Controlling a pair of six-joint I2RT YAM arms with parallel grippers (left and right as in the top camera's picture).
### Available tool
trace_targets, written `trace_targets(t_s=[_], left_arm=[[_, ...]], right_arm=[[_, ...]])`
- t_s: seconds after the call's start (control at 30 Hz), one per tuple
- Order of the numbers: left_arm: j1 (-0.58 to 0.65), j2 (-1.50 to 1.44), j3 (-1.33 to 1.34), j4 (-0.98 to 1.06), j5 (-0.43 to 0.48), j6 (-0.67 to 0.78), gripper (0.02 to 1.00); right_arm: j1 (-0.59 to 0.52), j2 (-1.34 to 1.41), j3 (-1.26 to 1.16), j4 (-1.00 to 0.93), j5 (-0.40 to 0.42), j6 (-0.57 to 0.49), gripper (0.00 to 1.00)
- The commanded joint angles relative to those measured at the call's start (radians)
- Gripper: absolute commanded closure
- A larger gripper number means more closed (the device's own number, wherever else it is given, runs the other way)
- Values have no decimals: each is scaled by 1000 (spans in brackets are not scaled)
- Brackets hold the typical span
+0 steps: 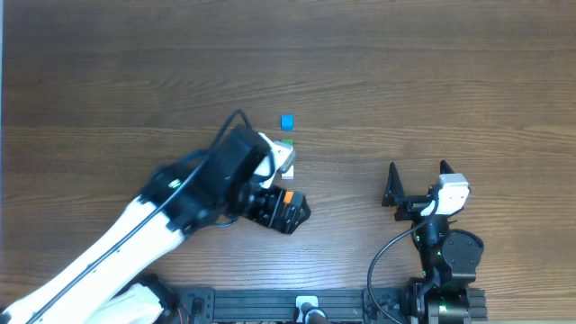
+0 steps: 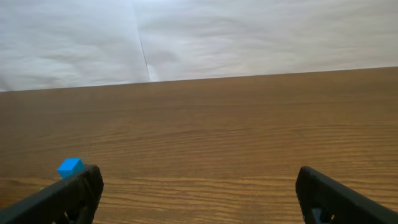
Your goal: Stack Cubes
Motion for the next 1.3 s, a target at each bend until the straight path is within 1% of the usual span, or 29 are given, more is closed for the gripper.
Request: trace_targets(t_s=[0.03, 0.2, 0.47, 0.7, 0.87, 0.93, 1.13, 1.3], left_arm=[[-30, 101, 14, -2, -117, -245, 18], [-69, 206, 14, -13, -149, -334, 18], [-133, 372, 8, -32, -154, -377, 18], [-154, 423, -48, -25, -208, -467, 18], [-154, 428, -116, 74, -208, -466, 18], [-154, 430, -143, 109, -222, -466, 18], [-157, 449, -156, 133, -252, -464, 20], [-168, 465, -155, 153, -257, -458, 84]], right_arm=[[5, -8, -5, -4, -7, -9, 7], [5, -8, -5, -4, -7, -9, 7], [5, -8, -5, -4, -8, -9, 7], [5, -8, -5, -4, -8, -9, 7], [5, -8, -5, -4, -7, -9, 7], [5, -8, -5, -4, -7, -9, 7], [5, -8, -5, -4, -7, -9, 7], [5, -8, -5, -4, -7, -9, 9]])
